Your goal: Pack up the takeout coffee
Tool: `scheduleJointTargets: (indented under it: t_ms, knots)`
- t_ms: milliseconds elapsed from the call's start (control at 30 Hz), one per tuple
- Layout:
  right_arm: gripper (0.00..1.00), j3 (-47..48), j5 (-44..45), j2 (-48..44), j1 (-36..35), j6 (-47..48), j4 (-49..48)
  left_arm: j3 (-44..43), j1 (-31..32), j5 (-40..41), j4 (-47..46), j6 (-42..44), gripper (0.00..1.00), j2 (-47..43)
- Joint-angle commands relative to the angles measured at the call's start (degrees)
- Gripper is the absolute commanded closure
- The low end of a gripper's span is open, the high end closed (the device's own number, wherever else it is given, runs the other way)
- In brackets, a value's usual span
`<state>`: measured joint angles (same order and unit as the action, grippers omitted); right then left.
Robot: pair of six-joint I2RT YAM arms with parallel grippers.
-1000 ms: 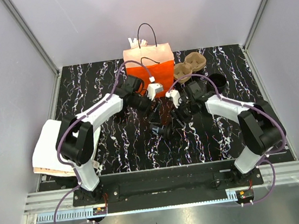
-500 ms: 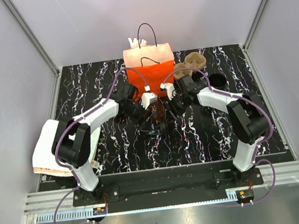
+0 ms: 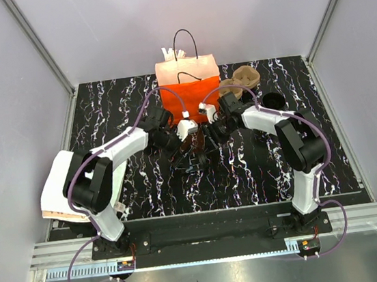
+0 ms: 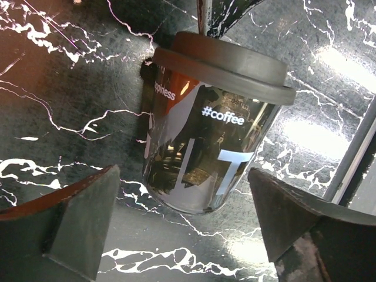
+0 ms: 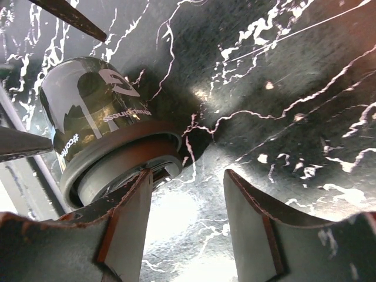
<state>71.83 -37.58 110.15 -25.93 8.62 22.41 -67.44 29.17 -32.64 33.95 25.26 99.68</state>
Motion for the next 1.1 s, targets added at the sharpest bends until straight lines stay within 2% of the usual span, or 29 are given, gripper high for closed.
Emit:
scheduleJointTargets:
  t_ms: [0, 300, 600, 1067]
  knots:
    - [0.42, 2.5, -3.9, 1.3, -0.3, -2.0, 1.4, 0.8, -0.3, -0.5, -1.6, 2.1, 0.01, -1.9]
    - [0.42, 4.6, -5.9, 3.1, -0.3, -3.2, 2.9, 0.2, -0.2, -0.7, 0.3, 4.8, 0.01, -0.5]
    - [0.42, 7.5, -8.6, 5.3, -0.3, -4.5, 4.5, -2.7, 1.2, -2.2, 6.6, 8.5, 0.01, 3.0]
    - [0.42, 7.8, -9.1, 4.9, -0.3, -4.8, 5.1, -3.0, 3.3, -0.8, 6.7, 7.9, 0.02, 4.6]
